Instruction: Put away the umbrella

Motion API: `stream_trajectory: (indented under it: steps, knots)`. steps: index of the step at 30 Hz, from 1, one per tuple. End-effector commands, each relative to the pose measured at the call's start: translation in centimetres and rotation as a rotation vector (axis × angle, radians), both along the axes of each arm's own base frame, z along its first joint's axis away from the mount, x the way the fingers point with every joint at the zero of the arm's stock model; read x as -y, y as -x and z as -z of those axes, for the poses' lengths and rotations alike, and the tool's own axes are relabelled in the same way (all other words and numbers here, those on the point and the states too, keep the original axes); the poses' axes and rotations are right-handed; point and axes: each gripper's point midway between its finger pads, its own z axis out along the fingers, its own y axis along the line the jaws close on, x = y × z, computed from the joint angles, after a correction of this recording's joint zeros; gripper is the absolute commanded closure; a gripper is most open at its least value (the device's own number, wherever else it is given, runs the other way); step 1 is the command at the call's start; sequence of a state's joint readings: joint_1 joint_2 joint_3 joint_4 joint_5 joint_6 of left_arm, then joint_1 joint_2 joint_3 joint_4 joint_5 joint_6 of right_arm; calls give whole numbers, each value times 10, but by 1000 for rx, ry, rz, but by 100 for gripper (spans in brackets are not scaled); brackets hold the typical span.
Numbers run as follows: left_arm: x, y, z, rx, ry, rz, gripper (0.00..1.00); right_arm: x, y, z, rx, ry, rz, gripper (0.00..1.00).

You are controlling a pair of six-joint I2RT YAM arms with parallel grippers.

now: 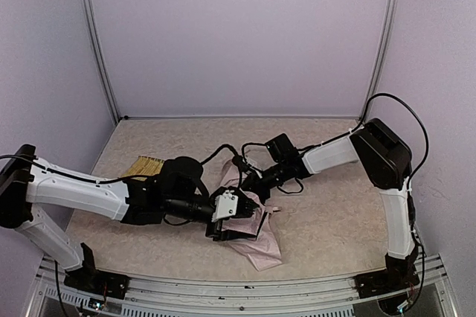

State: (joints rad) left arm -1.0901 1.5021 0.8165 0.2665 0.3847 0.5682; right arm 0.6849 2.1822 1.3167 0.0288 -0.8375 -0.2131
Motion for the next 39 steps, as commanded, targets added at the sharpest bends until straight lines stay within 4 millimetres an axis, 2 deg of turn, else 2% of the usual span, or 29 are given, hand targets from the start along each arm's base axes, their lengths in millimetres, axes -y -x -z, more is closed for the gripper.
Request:
stream_trajectory:
  steps: [1, 3, 5, 11, 13, 14, 15, 17, 18, 20, 22, 24, 25, 27, 32, 35, 39]
  knots:
    - [-6, 18, 50, 31, -109, 42, 28, 7, -1, 21, -54, 78, 61, 80]
    - [-3, 21, 72, 49, -167, 56, 21, 8, -4, 23, -56, 84, 75, 80]
    - [4, 20, 89, 54, -203, 62, 19, 8, -4, 25, -59, 88, 83, 80]
    - [22, 15, 126, 69, -285, 109, 19, 10, -5, 27, -57, 99, 95, 81]
    - [20, 7, 143, 72, -343, 78, 26, 11, -5, 26, -52, 100, 96, 81]
    - [19, 1, 150, 79, -368, 49, 35, 11, -5, 26, -51, 101, 96, 82]
    - [20, -6, 150, 90, -374, 12, 54, 12, -3, 27, -55, 101, 94, 82]
    - [22, -18, 136, 97, -344, -46, 86, 14, 0, 29, -62, 106, 88, 83]
    - [24, -21, 119, 85, -296, -57, 99, 15, 2, 31, -66, 109, 85, 83]
    - [24, -33, 76, 13, -154, -80, 100, 18, 6, 35, -74, 118, 79, 83]
    - [15, -53, 35, -101, -5, -93, 100, 20, 11, 37, -82, 118, 71, 83]
    - [1, -79, 11, -194, 101, -126, 100, 20, 15, 38, -93, 106, 60, 84]
    - [-5, -93, 7, -227, 128, -149, 100, 20, 16, 38, -97, 99, 56, 84]
    - [-14, -117, 14, -309, 138, -177, 100, 19, 17, 39, -102, 90, 52, 84]
    - [-20, -169, 45, -501, 127, -303, 100, 16, 15, 40, -97, 71, 51, 85]
    - [-33, -195, 76, -564, 82, -420, 100, 15, 11, 31, -101, 38, 60, 85]
    - [-54, -199, 117, -642, -9, -487, 100, 25, -8, 5, -126, -32, 171, 78]
